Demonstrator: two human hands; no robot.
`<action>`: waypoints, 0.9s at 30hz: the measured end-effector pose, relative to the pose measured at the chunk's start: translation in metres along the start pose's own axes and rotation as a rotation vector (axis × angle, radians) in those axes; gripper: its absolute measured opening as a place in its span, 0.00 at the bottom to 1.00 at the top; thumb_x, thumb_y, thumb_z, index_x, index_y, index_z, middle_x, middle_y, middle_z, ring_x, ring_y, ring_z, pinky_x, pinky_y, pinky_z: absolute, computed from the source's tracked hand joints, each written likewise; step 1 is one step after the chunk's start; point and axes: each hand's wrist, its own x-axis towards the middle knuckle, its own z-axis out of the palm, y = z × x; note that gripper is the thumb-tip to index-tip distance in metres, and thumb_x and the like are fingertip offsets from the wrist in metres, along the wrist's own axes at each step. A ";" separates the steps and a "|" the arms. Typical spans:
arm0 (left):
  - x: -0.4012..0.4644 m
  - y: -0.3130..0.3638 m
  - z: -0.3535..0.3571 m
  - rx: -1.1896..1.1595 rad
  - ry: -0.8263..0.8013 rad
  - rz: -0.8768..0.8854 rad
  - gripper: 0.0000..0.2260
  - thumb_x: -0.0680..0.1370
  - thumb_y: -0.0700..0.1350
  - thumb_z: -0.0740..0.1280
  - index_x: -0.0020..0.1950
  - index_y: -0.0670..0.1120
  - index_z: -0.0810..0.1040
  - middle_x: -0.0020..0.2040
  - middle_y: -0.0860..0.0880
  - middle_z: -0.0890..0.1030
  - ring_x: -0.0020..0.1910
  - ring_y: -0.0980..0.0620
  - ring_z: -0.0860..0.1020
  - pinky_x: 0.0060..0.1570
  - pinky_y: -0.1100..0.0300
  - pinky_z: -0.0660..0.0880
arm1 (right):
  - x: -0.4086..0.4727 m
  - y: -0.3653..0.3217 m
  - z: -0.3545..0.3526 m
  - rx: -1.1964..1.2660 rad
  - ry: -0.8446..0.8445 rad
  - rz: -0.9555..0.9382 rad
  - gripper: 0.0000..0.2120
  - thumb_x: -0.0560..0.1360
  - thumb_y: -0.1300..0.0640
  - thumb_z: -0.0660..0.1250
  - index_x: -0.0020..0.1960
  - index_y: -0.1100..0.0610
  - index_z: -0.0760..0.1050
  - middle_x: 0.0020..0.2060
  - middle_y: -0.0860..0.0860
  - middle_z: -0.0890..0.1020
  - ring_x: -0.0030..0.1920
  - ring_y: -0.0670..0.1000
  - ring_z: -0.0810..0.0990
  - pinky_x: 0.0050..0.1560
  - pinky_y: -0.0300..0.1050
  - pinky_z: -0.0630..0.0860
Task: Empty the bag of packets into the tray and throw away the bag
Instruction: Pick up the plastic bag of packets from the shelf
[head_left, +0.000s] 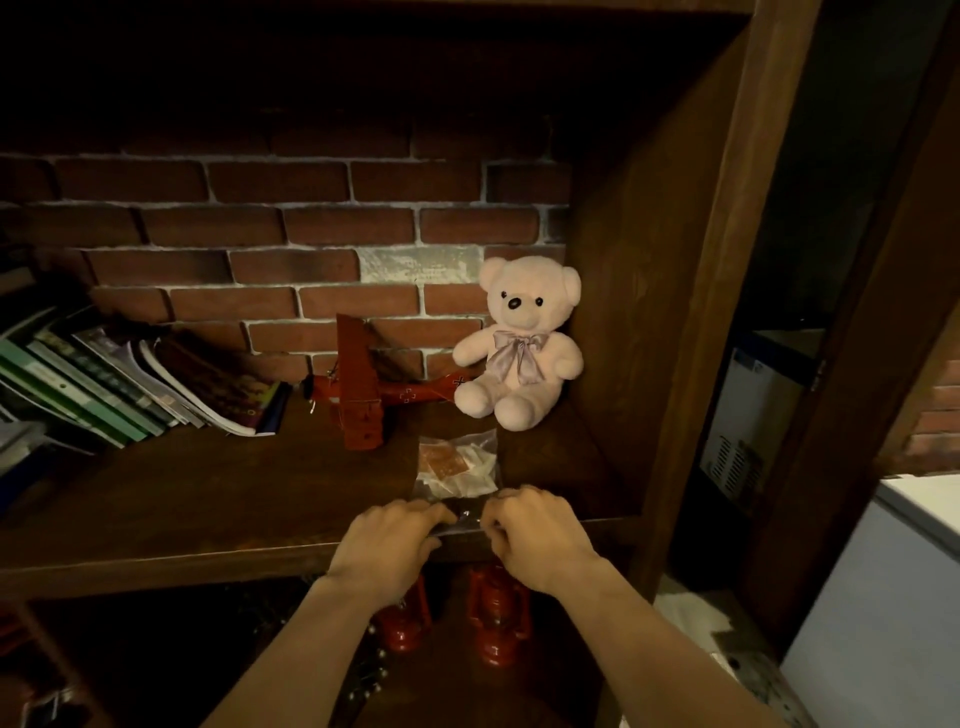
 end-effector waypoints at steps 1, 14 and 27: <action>-0.001 -0.001 -0.004 -0.022 -0.002 0.005 0.15 0.82 0.49 0.62 0.68 0.60 0.70 0.64 0.56 0.78 0.61 0.52 0.77 0.57 0.53 0.75 | -0.001 -0.001 -0.004 0.020 -0.002 0.004 0.08 0.79 0.56 0.65 0.55 0.51 0.80 0.52 0.50 0.82 0.54 0.54 0.80 0.51 0.49 0.75; -0.014 0.003 -0.070 -0.026 0.081 -0.001 0.03 0.82 0.52 0.61 0.54 0.59 0.72 0.48 0.54 0.81 0.49 0.50 0.79 0.48 0.50 0.76 | -0.008 -0.018 -0.072 0.007 0.077 -0.010 0.08 0.80 0.52 0.63 0.56 0.47 0.79 0.49 0.53 0.83 0.48 0.58 0.80 0.41 0.47 0.69; -0.026 0.008 -0.139 0.029 0.318 0.009 0.04 0.81 0.53 0.63 0.54 0.60 0.76 0.49 0.56 0.83 0.50 0.50 0.80 0.50 0.50 0.78 | -0.009 -0.042 -0.141 -0.037 0.247 -0.068 0.09 0.81 0.55 0.62 0.54 0.51 0.81 0.46 0.52 0.84 0.45 0.55 0.81 0.39 0.46 0.71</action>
